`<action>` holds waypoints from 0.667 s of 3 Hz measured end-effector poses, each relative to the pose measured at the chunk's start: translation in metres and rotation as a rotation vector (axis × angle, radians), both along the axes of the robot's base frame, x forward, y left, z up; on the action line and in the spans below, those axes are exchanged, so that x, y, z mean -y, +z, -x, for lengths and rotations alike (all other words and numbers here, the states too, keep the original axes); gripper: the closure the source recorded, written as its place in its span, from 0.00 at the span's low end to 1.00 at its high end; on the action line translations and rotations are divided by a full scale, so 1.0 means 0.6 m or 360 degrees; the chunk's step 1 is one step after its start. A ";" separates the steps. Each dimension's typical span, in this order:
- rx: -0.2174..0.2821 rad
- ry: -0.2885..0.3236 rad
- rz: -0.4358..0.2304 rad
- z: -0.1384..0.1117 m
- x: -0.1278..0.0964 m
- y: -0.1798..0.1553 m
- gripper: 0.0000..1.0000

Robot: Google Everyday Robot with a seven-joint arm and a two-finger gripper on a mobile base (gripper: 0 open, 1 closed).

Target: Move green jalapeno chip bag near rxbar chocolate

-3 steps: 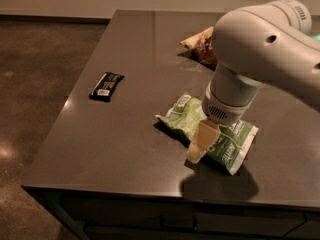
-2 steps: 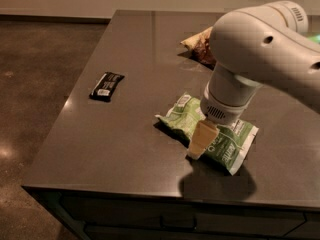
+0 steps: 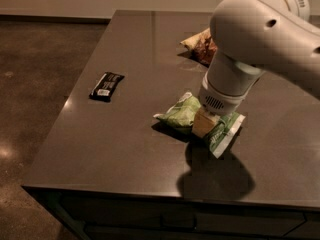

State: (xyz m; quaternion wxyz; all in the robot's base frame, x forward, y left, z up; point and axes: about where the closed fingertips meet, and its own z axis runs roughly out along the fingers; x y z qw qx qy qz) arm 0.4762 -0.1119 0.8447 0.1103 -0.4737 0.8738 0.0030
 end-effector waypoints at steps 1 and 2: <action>0.0008 0.0066 -0.0059 -0.011 -0.025 0.026 0.85; 0.0016 0.0143 -0.0141 -0.020 -0.065 0.047 1.00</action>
Offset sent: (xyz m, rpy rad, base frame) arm 0.0189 0.0710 0.0461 0.1626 -0.0154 0.1525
